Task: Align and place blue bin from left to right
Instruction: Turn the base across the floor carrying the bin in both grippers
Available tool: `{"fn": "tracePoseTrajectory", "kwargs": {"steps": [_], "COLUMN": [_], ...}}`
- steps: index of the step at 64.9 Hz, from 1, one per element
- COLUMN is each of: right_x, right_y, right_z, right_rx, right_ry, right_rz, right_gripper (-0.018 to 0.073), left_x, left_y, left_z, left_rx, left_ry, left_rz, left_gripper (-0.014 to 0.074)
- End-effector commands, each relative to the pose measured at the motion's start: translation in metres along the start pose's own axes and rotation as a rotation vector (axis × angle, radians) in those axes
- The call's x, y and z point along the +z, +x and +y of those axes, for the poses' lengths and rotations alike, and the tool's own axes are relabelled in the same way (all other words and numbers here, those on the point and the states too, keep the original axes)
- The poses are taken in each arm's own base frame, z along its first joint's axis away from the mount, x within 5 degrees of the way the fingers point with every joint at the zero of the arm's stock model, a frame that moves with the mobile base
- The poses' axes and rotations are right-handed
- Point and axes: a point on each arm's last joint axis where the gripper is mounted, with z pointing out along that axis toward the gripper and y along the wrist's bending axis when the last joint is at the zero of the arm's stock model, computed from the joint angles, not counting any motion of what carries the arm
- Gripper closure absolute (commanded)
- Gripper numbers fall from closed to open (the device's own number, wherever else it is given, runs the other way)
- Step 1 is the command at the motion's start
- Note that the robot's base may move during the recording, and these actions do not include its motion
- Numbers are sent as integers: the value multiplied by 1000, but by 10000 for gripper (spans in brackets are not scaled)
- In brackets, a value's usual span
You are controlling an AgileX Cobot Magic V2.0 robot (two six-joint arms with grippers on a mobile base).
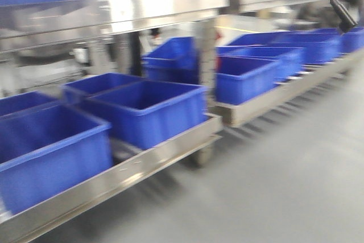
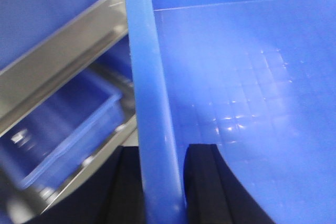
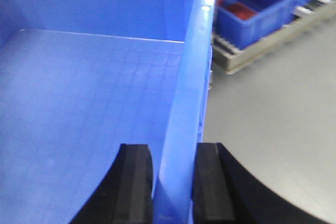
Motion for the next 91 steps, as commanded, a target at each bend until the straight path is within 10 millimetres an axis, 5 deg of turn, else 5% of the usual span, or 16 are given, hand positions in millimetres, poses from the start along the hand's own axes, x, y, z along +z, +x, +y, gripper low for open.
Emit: {"fn": "tracePoseTrajectory", "kwargs": {"steps": [1,91], "right_x": [-21,-21], "right_y": [-17,-17], "right_z": [1,1], "right_rx": [-41,-41], "right_ry": [-29,-29], "right_rz": [-164,-164], "right_gripper": [637,637], "left_x": [-17,-17], "left_y": [-12,-12], "left_z": [-1,-1], "left_rx": [10,10], "left_ry": [26,26], "left_rz": [-128,-128], "left_gripper": [613,613]}}
